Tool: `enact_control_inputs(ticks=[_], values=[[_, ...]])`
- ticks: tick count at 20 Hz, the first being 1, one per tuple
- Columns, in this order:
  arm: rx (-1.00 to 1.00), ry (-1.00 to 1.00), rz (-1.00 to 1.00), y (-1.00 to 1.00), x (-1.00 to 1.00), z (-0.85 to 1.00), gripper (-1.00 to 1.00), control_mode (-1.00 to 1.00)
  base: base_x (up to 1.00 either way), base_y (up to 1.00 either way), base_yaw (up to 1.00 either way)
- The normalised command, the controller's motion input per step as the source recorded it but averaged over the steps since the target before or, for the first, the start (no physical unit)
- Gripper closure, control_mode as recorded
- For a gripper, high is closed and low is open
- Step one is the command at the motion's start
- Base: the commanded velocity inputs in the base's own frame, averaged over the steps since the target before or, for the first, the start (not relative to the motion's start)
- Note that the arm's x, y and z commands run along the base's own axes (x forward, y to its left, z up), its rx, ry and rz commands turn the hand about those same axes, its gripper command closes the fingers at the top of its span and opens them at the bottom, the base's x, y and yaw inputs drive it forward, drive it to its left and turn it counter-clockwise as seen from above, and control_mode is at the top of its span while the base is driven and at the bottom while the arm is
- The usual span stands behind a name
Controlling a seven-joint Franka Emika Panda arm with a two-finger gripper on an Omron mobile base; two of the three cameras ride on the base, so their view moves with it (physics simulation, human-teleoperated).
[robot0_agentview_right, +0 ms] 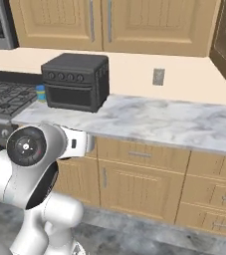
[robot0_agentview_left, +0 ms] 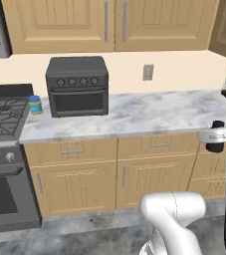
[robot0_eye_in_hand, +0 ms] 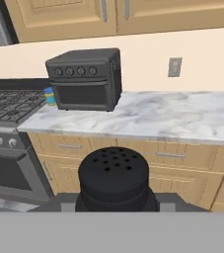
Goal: Collect the paprika, mayonnaise, and shaker from the cabinet and place them next to the stove.
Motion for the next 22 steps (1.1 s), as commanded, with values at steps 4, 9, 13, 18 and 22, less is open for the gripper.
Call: enact_control_inputs(ticks=[4, 9, 13, 18, 22], values=[[0.0, 0.0, 0.0, 0.0, 0.0, 0.0, 1.0, 1.0, 0.26, 1.0, 0.0], [0.0, 0.0, 0.0, 0.0, 0.0, 0.0, 1.0, 1.0, 0.46, 0.98, 0.0], [0.0, 0.0, 0.0, 0.0, 0.0, 0.0, 1.0, 1.0, 0.73, 0.74, 0.0], [0.0, 0.0, 0.0, 0.0, 0.0, 0.0, 1.0, 1.0, 0.73, 0.54, 0.0], [0.0, 0.0, 0.0, 0.0, 0.0, 0.0, 1.0, 1.0, 0.67, 0.42, 0.0]])
